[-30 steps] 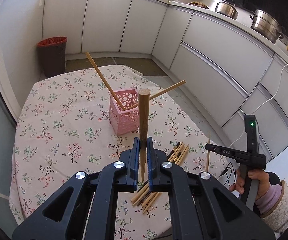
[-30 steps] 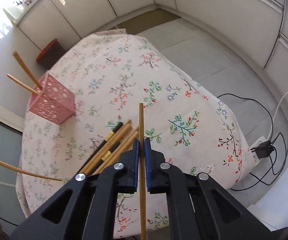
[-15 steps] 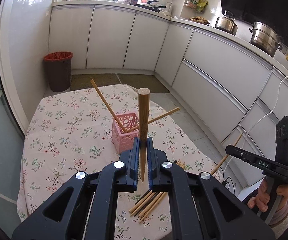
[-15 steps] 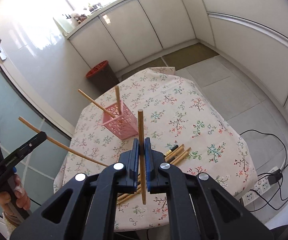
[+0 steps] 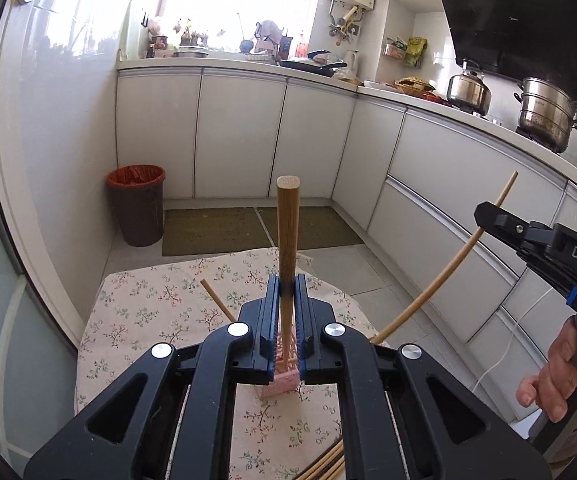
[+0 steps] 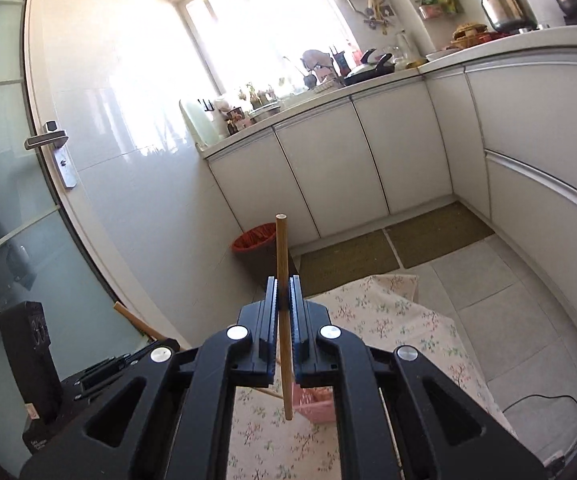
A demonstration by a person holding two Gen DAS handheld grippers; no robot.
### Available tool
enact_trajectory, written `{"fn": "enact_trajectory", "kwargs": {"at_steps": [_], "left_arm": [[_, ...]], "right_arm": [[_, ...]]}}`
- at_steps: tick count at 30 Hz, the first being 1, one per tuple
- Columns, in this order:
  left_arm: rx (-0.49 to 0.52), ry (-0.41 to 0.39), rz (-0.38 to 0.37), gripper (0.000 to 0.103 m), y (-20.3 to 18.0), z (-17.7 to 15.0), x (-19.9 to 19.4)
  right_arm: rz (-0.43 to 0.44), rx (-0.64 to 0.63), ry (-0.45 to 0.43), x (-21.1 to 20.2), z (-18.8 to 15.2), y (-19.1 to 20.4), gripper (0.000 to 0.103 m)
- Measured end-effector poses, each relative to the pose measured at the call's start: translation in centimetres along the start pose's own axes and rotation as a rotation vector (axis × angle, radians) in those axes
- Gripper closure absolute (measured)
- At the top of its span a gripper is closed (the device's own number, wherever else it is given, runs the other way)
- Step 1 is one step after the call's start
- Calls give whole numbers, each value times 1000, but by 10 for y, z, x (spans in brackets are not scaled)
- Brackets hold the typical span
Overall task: Organize utensils
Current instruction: 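Carry the chopstick upright over the pink basket with the right tool, then open both tools to drop their chopsticks into the pink basket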
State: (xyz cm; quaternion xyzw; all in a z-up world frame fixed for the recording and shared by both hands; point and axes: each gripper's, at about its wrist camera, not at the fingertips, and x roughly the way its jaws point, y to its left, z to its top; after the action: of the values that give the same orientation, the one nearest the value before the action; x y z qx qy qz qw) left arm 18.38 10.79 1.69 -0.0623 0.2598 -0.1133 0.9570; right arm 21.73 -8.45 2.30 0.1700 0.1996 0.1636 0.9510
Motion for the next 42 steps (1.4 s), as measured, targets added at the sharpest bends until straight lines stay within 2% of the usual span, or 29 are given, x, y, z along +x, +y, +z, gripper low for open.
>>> {"fn": "enact_trajectory", "kwargs": {"at_steps": [3, 8, 12, 14, 16, 17, 19, 20, 22, 25, 29, 32, 36, 39, 40, 41, 42], "left_arm": [[-11, 22, 11, 96, 6, 2, 19], [-30, 73, 16, 96, 14, -8, 52], [-24, 145, 21, 95, 16, -23, 78], [-36, 153, 13, 95, 19, -26, 81], [-40, 140, 4, 95, 21, -25, 78], [-47, 131, 5, 94, 23, -24, 76], [-66, 122, 0, 93, 25, -21, 72], [-72, 117, -3, 93, 25, -20, 70], [-74, 104, 1, 91, 24, -18, 64], [-74, 85, 0, 90, 21, -16, 55], [-73, 48, -1, 85, 17, -11, 36], [-78, 18, -10, 81, 15, -8, 20], [-54, 18, -52, 73, 6, -11, 4], [18, 50, -87, 62, -13, -20, -3], [40, 65, -104, 54, -20, -24, -4], [56, 83, -122, 42, -27, -29, -4], [67, 102, -133, 35, -32, -35, -5]], "right_arm": [[-25, -31, 8, 32, -1, -1, 97], [-51, -95, 32, 79, -26, -5, 97], [-30, -97, 54, 102, -43, -11, 95], [-23, -80, 51, 102, -45, -14, 90], [-37, -65, 23, 93, -46, -18, 69], [-49, -59, 5, 88, -46, -18, 64], [-62, -41, -26, 76, -43, -22, 41], [-67, -32, -46, 70, -42, -24, 37], [-93, -12, -102, 53, -40, -28, 18], [-121, 50, -196, 25, -40, -39, 7], [-153, 57, -221, 3, -35, -46, 7], [-141, 66, -179, -13, -32, -51, 7], [-175, 41, -242, -44, -37, -50, 7], [-243, -30, -290, -66, -50, -47, 7], [-257, -41, -274, -69, -57, -50, 7], [-272, -36, -220, -68, -64, -56, 7], [-297, -21, -146, -64, -69, -64, 7]]}}
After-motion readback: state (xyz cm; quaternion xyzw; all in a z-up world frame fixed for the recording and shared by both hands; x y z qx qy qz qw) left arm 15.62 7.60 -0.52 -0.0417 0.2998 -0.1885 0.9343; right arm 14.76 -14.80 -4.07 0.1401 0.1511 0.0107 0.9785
